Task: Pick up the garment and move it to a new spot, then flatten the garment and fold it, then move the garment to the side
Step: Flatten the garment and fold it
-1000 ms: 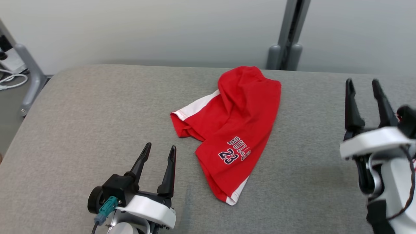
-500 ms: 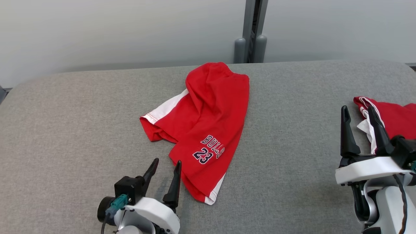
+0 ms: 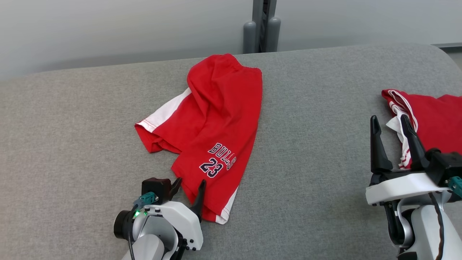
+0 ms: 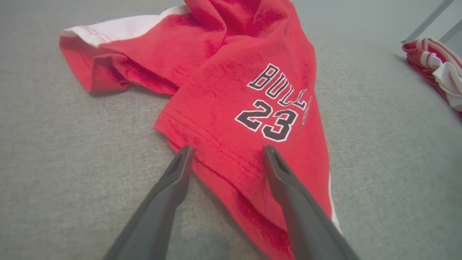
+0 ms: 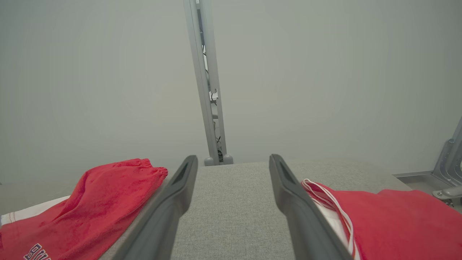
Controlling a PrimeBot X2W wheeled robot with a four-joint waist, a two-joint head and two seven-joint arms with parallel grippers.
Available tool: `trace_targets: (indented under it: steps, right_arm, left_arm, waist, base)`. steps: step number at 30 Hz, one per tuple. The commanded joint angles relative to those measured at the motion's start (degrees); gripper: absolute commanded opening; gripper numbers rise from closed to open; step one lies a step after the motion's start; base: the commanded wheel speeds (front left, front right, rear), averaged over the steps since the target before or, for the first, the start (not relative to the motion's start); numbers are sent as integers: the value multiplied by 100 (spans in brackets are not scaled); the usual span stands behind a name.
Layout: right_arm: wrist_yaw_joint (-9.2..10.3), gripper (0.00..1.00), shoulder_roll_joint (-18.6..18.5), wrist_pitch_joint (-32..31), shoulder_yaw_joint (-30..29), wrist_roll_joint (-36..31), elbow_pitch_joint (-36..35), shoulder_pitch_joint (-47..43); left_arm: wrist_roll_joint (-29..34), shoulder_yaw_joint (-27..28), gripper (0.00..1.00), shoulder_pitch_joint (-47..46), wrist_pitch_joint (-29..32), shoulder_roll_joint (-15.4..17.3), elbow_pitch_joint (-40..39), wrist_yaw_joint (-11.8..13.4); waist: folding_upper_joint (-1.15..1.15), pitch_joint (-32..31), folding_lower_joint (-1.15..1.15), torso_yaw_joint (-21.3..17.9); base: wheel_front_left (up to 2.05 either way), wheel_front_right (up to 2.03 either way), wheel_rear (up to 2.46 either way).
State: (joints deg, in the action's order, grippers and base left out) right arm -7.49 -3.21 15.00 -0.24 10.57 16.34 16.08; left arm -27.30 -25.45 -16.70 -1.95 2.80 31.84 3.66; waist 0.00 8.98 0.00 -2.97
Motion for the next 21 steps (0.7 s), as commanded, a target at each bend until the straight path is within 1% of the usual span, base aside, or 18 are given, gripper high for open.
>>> trace_targets:
  steps: [1,6,10,11,12,13,16,21]
  right_arm:
    - [-1,100,-10,26,-14,-6,-30,37]
    - [-1,100,4,26,-57,-4,-87,14]
    - [-1,100,8,26,-59,-9,-120,8]
    - [-1,100,9,26,-51,-4,-125,11]
    - [-1,100,11,26,-38,4,-130,16]
    - [-1,100,13,26,-25,12,-136,22]
    - [-1,100,13,27,0,42,-155,35]
    - [-1,100,15,27,-17,73,-150,-10]
  left_arm:
    - [29,4,100,-77,18,29,14,43]
    - [58,-26,100,-167,103,39,175,144]
    - [125,-106,100,-198,138,77,280,171]
    - [135,-139,93,-214,181,83,314,153]
    - [166,-172,29,-238,196,91,335,123]
    - [171,-192,0,-249,221,95,359,114]
    - [200,-272,0,-242,229,120,407,77]
    - [230,-110,0,-365,-258,189,283,250]
  waist:
    - [0,27,0,-40]
    - [0,69,0,-112]
    - [0,96,0,-142]
    - [0,103,0,-148]
    - [0,111,0,-153]
    - [0,117,0,-159]
    - [0,127,0,-166]
    - [0,82,0,-120]
  base:
    - [0,0,0]
    - [0,0,0]
    - [0,0,0]
    - [0,0,0]
    - [0,0,0]
    - [0,0,0]
    - [0,0,0]
    - [0,0,0]
